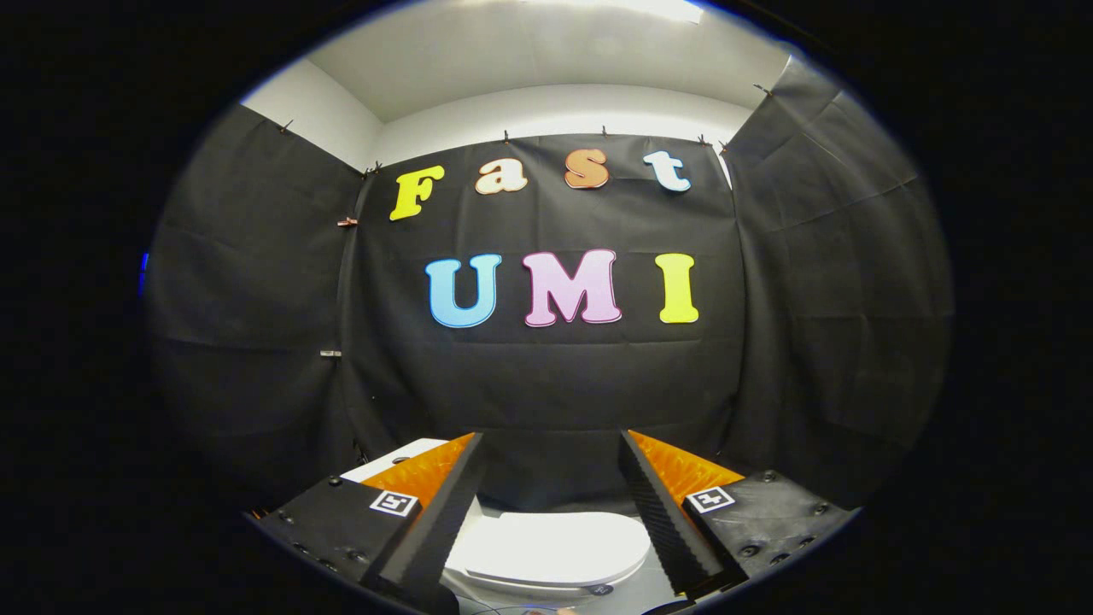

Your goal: Open the toilet lid.

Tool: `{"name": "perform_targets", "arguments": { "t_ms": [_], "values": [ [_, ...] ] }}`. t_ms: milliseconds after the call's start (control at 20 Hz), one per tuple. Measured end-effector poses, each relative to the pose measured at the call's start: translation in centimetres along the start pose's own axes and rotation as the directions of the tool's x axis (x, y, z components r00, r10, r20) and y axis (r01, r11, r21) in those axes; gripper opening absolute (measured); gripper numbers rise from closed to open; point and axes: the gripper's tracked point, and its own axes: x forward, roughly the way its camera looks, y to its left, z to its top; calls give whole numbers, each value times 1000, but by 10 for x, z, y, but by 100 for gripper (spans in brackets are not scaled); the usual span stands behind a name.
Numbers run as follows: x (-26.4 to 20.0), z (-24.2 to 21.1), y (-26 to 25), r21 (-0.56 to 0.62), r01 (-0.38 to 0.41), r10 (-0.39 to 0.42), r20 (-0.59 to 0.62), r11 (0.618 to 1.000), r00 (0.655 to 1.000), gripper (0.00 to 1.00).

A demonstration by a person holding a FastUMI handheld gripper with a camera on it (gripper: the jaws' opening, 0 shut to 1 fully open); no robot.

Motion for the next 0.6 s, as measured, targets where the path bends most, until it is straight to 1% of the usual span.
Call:
{"name": "perform_targets", "arguments": {
  "t_ms": [200,400,600],
  "values": [
    [3,-2,-2,34,7,-8,1,999,1000,98],
    [5,-14,-9,45,32,-31,-32,998,999,98],
    [11,-29,-19,76,40,-36,-60,996,998,98]
  ]
}}
